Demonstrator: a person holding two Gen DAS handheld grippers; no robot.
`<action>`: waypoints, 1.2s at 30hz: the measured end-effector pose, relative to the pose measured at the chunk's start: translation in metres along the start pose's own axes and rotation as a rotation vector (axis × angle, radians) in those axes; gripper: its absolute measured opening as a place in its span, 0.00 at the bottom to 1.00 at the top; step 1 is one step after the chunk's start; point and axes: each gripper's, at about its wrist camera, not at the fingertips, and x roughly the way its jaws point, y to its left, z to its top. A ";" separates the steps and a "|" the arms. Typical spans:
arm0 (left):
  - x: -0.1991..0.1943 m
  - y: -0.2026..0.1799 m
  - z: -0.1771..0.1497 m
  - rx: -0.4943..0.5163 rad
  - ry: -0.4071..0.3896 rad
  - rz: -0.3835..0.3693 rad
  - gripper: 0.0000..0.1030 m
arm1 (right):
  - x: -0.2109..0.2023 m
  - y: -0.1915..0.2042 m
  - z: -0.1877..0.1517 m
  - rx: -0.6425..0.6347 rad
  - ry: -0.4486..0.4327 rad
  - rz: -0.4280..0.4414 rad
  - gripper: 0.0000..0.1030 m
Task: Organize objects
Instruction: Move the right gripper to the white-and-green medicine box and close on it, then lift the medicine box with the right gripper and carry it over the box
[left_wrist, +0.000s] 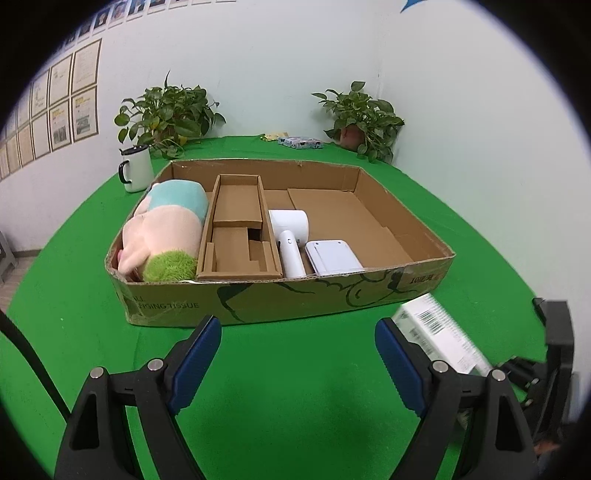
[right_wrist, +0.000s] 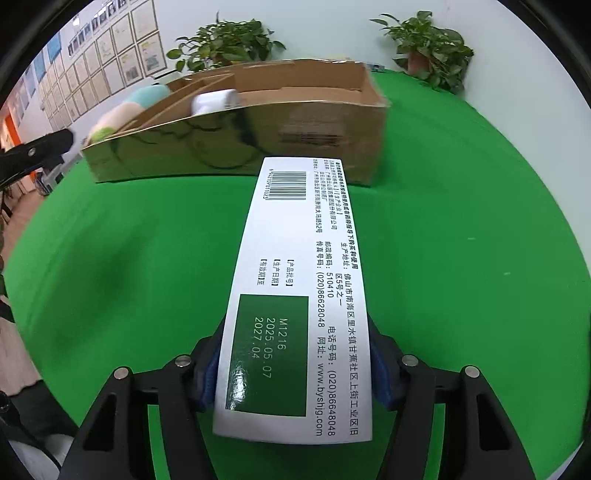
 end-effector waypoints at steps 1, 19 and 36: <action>-0.001 0.003 -0.001 -0.014 0.002 -0.019 0.83 | -0.001 0.008 -0.001 0.002 -0.005 0.015 0.59; 0.061 -0.015 -0.035 -0.185 0.281 -0.325 0.82 | -0.013 0.076 -0.006 -0.053 -0.050 0.029 0.79; 0.064 -0.016 -0.072 -0.325 0.393 -0.526 0.47 | -0.011 0.105 -0.014 0.088 -0.044 0.207 0.62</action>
